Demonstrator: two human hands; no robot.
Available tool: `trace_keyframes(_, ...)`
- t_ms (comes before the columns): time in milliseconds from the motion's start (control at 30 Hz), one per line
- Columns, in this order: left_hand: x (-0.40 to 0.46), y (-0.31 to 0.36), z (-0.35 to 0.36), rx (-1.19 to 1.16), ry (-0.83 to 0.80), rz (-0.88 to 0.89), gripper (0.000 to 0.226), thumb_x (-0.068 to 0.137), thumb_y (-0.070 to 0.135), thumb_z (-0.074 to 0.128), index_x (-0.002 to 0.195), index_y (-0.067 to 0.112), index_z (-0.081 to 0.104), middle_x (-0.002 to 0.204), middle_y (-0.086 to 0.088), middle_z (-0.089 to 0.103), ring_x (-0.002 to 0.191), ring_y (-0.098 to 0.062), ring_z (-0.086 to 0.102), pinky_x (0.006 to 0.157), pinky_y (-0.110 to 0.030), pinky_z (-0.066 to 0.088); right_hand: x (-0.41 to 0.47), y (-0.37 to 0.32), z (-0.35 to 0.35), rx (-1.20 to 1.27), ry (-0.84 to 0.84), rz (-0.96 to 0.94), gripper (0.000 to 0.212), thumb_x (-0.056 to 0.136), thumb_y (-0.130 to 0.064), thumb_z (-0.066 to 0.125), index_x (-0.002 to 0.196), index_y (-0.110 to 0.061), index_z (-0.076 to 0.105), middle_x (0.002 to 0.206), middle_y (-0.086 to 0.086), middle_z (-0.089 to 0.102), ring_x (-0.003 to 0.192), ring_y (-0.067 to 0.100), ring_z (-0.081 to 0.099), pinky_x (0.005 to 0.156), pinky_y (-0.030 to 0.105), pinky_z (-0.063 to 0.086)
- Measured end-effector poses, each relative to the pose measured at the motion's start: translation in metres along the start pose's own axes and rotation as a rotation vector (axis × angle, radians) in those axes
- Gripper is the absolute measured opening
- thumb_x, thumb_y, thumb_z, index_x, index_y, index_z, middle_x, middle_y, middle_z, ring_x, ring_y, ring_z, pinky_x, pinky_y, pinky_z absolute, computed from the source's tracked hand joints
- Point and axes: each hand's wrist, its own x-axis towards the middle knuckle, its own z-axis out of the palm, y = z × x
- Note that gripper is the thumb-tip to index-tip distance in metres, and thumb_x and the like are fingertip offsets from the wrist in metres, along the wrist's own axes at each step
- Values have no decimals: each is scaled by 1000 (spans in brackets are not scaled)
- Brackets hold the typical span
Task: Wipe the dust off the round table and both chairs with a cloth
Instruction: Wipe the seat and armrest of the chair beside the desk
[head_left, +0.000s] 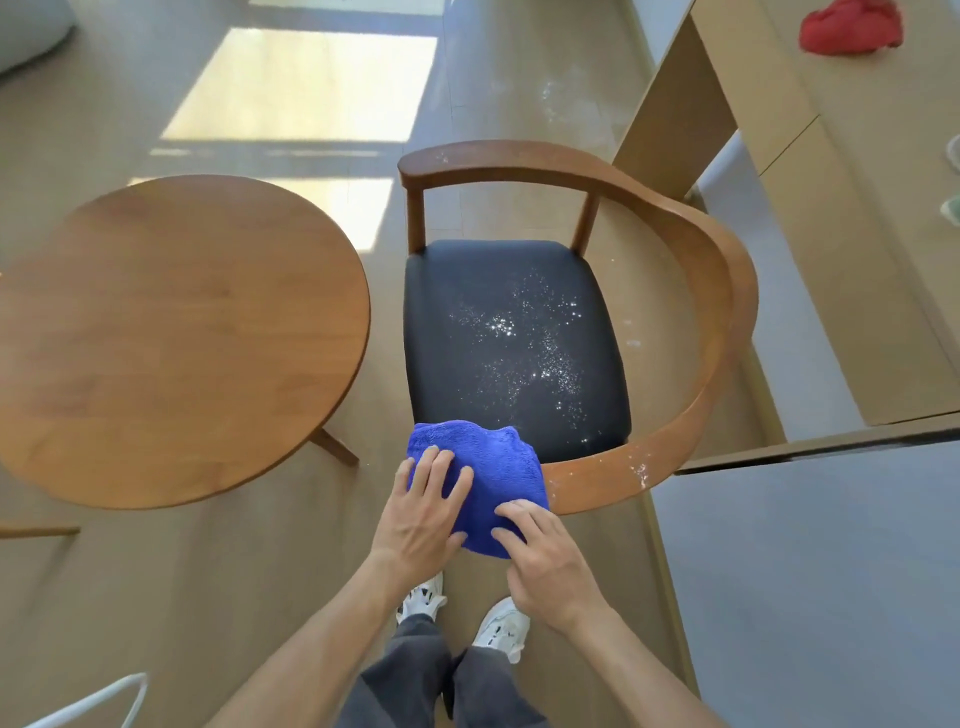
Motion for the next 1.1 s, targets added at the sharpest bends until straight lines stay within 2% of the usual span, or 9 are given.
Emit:
trace_keyframes(167, 18, -1, 8, 23, -66, 74, 104, 36, 54, 87, 122, 2, 62, 134, -26, 53, 124, -41, 51, 96, -60, 45, -2, -2, -2, 154, 182, 183, 24, 70, 7, 61, 88, -5, 71, 111, 10, 67, 105, 26, 64, 92, 37, 52)
trace_keyframes(233, 26, -2, 14, 3, -43, 109, 112, 41, 56, 84, 136, 6, 50, 137, -26, 50, 126, -41, 50, 97, -60, 44, -8, 2, -3, 192, 243, 289, 22, 75, 7, 61, 90, -6, 71, 114, 8, 65, 107, 23, 62, 92, 35, 52)
trace_keyframes(300, 35, 3, 19, -21, -27, 110, 116, 45, 62, 81, 139, 9, 38, 134, -26, 52, 121, -41, 54, 94, -59, 46, -13, 7, -3, 235, 303, 381, 22, 77, 8, 60, 90, -6, 71, 114, 8, 64, 106, 22, 61, 88, 37, 54)
trace_keyframes(433, 45, 14, 31, -37, -14, 82, 111, 50, 70, 73, 133, 5, 38, 123, -27, 58, 106, -42, 60, 89, -58, 48, -22, 17, -3, 253, 337, 491, 23, 82, 3, 57, 98, -8, 70, 119, 5, 61, 110, 19, 57, 91, 38, 52)
trace_keyframes(633, 51, 23, 43, -5, 89, 89, 109, 48, 67, 73, 130, 3, 40, 125, -29, 54, 105, -44, 58, 91, -60, 44, -19, 36, -1, 213, 304, 597, 33, 87, -9, 59, 119, -8, 66, 134, 8, 55, 123, 25, 52, 102, 44, 46)
trace_keyframes(767, 59, 38, 41, -17, 106, 95, 107, 50, 67, 72, 128, 1, 42, 123, -30, 55, 106, -44, 59, 90, -60, 45, -10, 40, 1, 169, 306, 573, 36, 88, -17, 54, 121, -8, 65, 134, 12, 55, 122, 29, 54, 101, 45, 46)
trace_keyframes(900, 74, 74, 35, 21, 59, 65, 93, 61, 63, 65, 128, 0, 56, 125, -29, 56, 110, -42, 58, 89, -57, 46, -3, 43, 3, 126, 320, 600, 35, 87, -17, 56, 117, -6, 67, 133, 16, 56, 122, 33, 54, 100, 47, 47)
trace_keyframes(1000, 87, 105, 33, 64, 9, 8, 82, 74, 49, 59, 141, 6, 43, 138, -25, 48, 125, -37, 49, 99, -55, 41, -3, 49, -1, 71, 354, 670, 37, 89, -23, 48, 117, -6, 67, 134, 18, 55, 125, 36, 51, 103, 50, 43)
trace_keyframes(1100, 101, 132, 39, 80, 8, -33, 79, 83, 42, 50, 148, 7, 21, 146, -23, 37, 134, -35, 39, 106, -54, 33, -10, 55, -5, 57, 390, 769, 33, 89, -19, 56, 117, -4, 67, 134, 20, 54, 125, 38, 50, 104, 52, 42)
